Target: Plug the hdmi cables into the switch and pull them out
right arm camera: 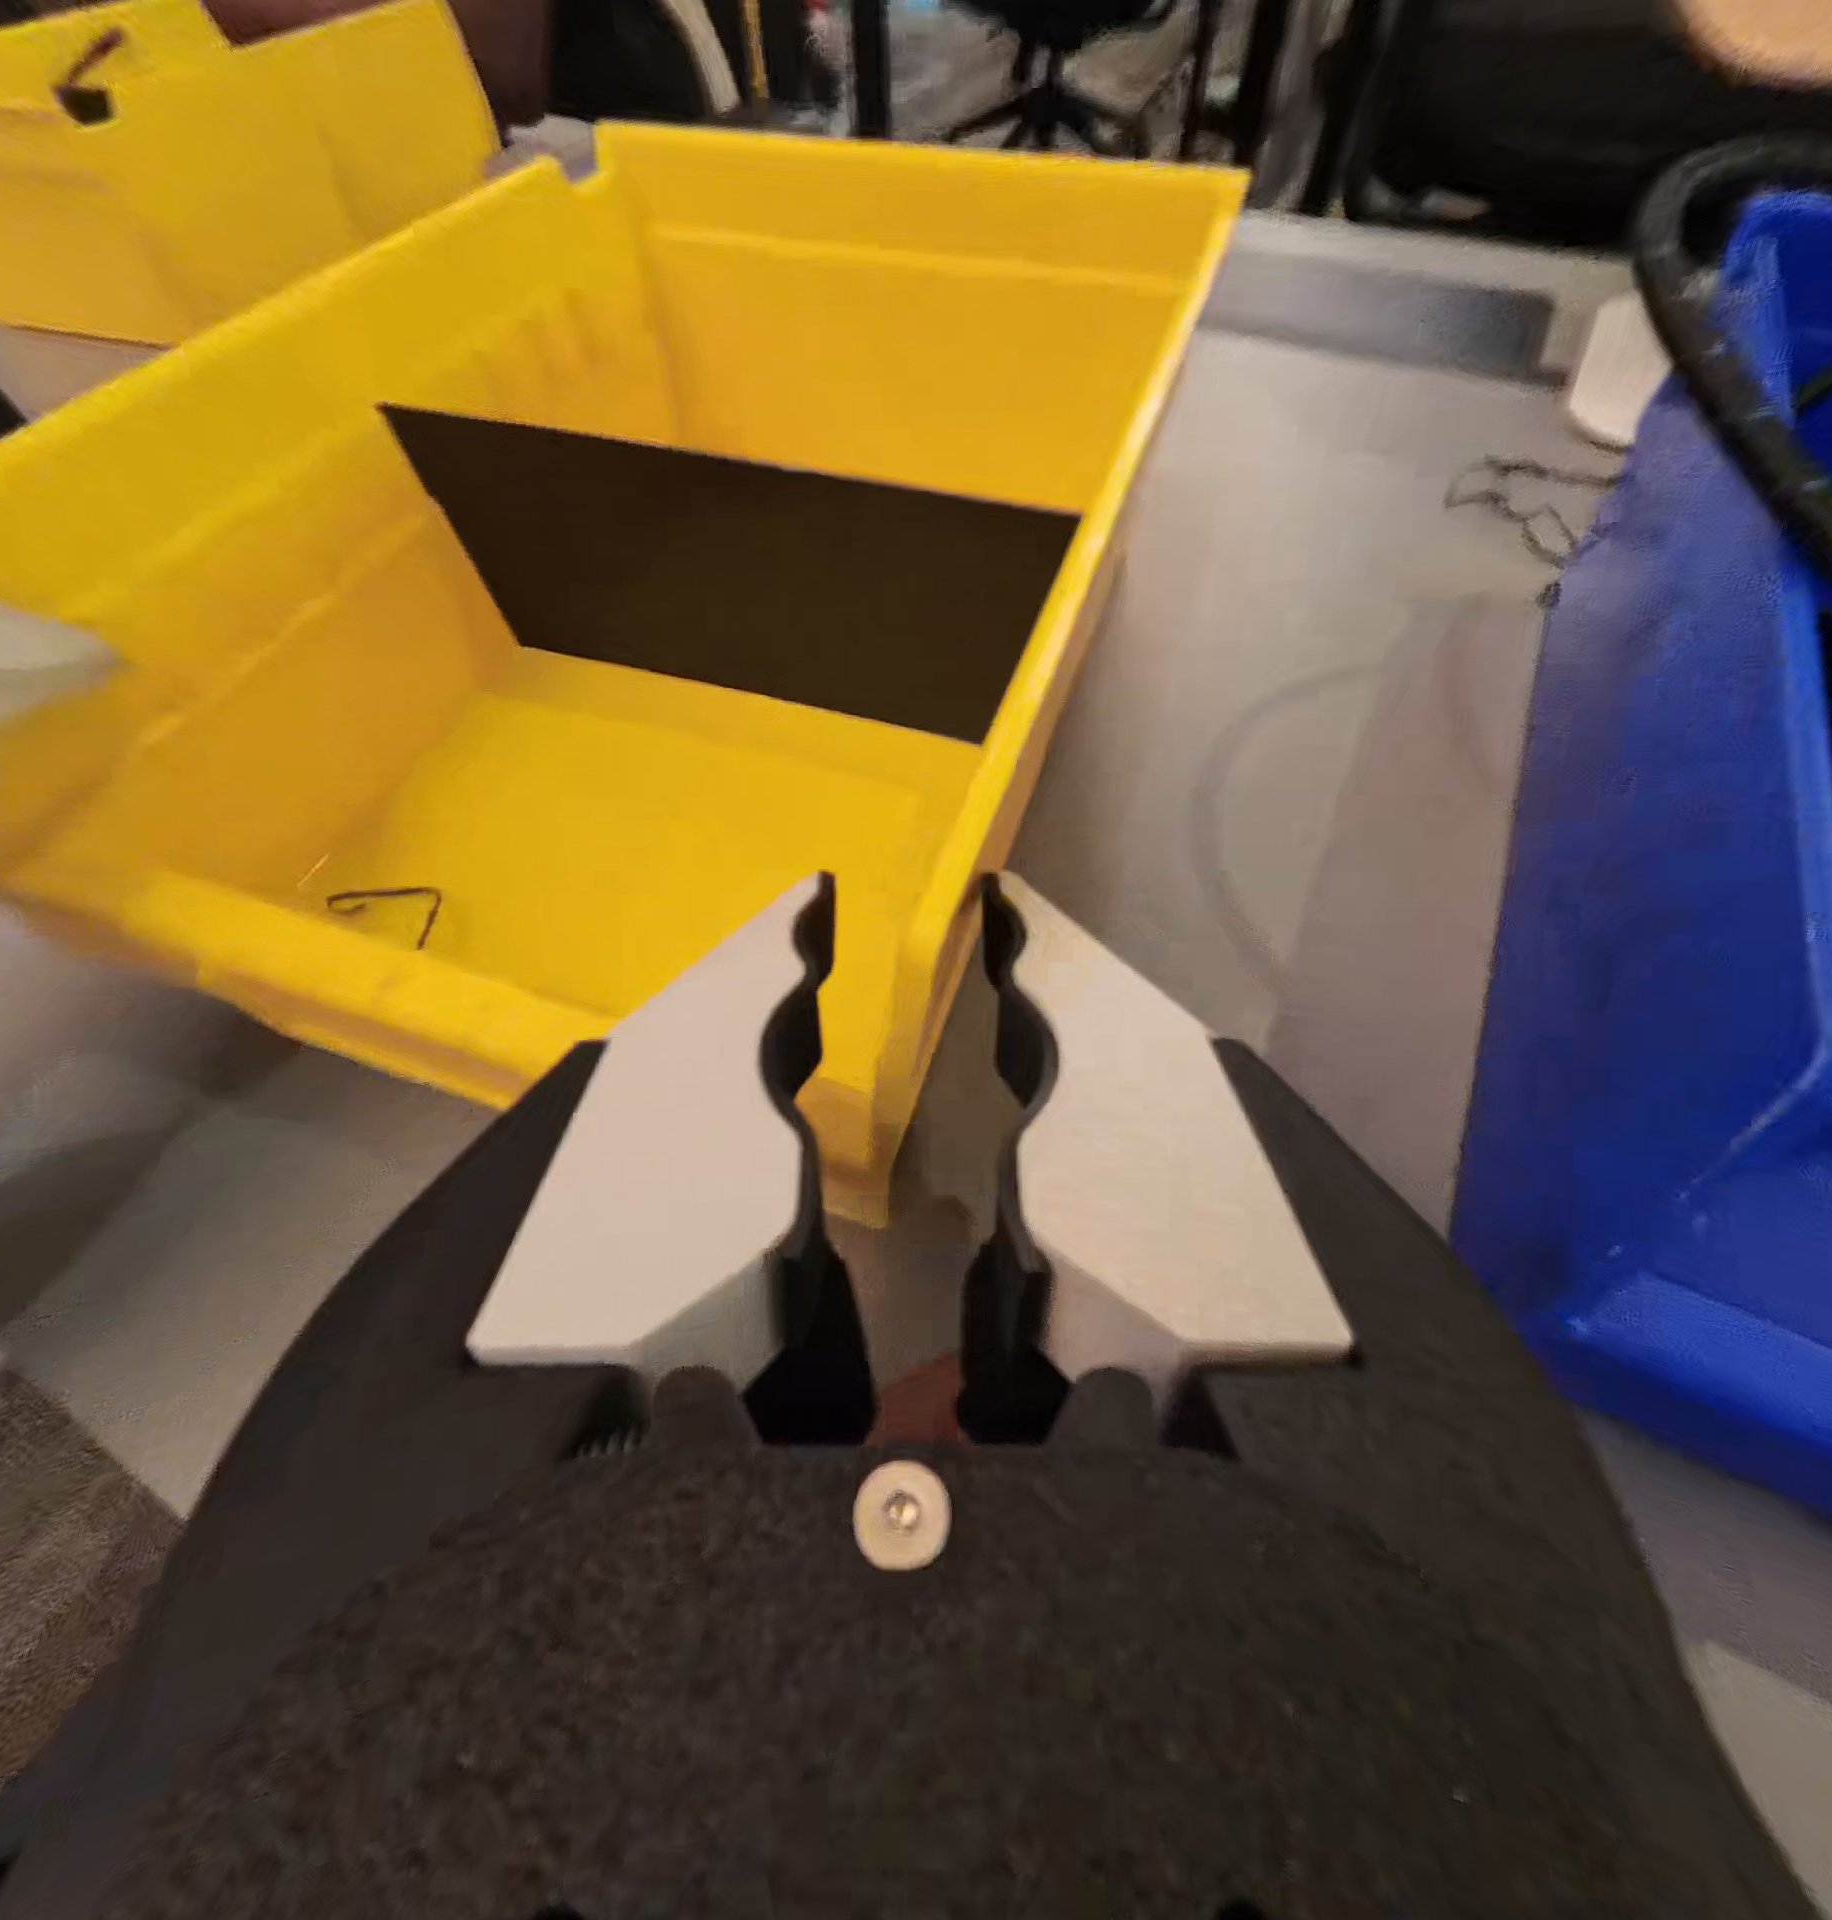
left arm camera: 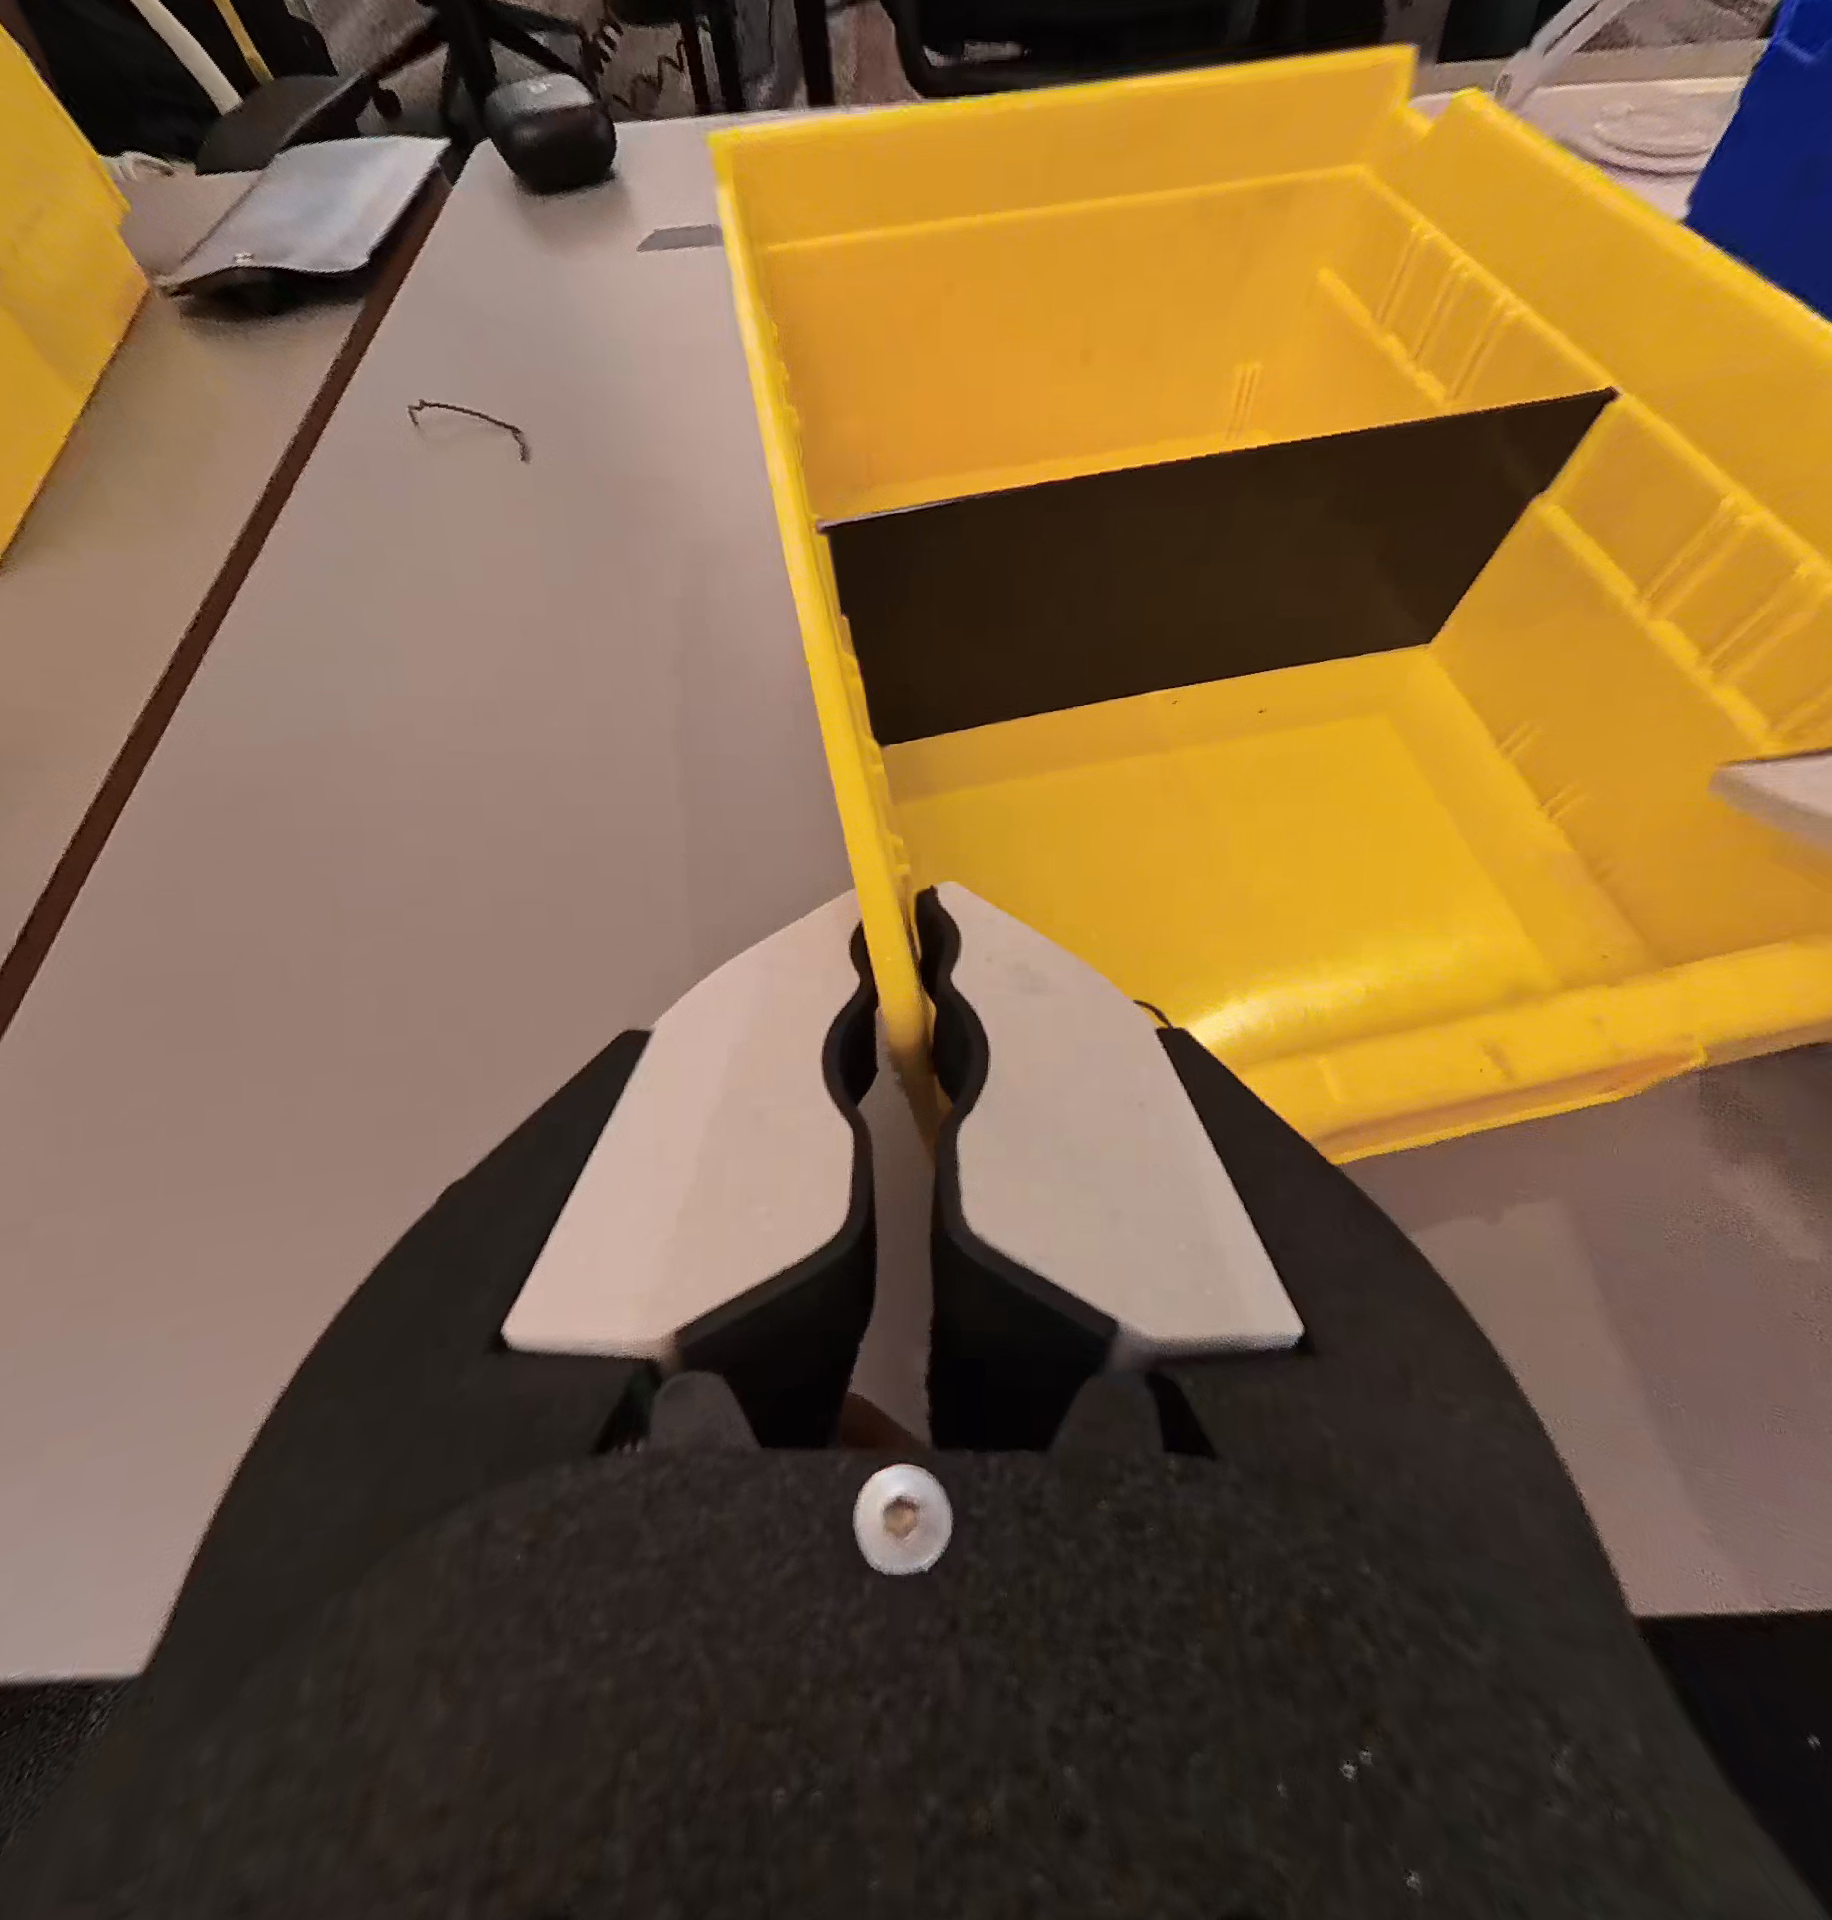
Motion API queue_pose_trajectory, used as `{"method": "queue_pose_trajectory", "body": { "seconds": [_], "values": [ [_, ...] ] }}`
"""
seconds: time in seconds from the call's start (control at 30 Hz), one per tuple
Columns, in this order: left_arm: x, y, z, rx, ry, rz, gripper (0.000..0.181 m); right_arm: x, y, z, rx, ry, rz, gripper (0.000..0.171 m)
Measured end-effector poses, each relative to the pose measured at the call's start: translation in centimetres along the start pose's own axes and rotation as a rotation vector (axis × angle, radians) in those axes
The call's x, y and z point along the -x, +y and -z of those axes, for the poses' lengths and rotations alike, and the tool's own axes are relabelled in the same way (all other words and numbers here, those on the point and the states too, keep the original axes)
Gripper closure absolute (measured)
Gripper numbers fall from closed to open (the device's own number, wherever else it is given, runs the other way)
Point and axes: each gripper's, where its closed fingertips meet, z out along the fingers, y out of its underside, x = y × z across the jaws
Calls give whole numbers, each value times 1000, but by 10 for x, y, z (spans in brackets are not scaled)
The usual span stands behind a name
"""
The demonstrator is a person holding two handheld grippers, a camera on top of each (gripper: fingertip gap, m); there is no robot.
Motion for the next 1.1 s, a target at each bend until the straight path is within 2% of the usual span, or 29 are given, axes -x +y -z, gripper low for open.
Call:
{"method": "queue_pose_trajectory", "body": {
  "seconds": [0.07, 0.2, 0.27, 0.4, 0.53, 0.67, 0.8, 0.9, 1.0, 1.1],
  "values": [
    [2, 3, 6, -27, -46, -8, 177, -6, -3, 0, 26, 44, -30, 161],
    [-3, 4, 22, -112, -89, 11, 177, -7, -18, 10, -49, 122, 64, 168],
    [-4, -8, 35, -177, -101, 17, 177, -6, -35, 21, -122, 124, 84, 169],
    [-20, -66, 66, -301, -123, -29, 177, -15, -88, 57, -271, 136, 116, 168],
    [-79, -144, 81, -392, -116, -131, 176, -71, -146, 109, -403, 199, 92, 169],
    [-179, -211, 66, -420, -22, -189, 176, -169, -177, 159, -438, 309, 74, 168],
    [-319, -238, 31, -406, 138, -200, 176, -299, -168, 212, -387, 458, 14, 168],
    [-437, -222, 2, -348, 252, -221, 174, -405, -128, 249, -282, 583, -10, 167],
    [-546, -179, -27, -260, 360, -220, 173, -500, -61, 279, -167, 618, -100, 168],
    [-617, -132, -54, -171, 387, -237, 173, -567, 13, 289, -48, 607, -135, 167]
  ]
}}
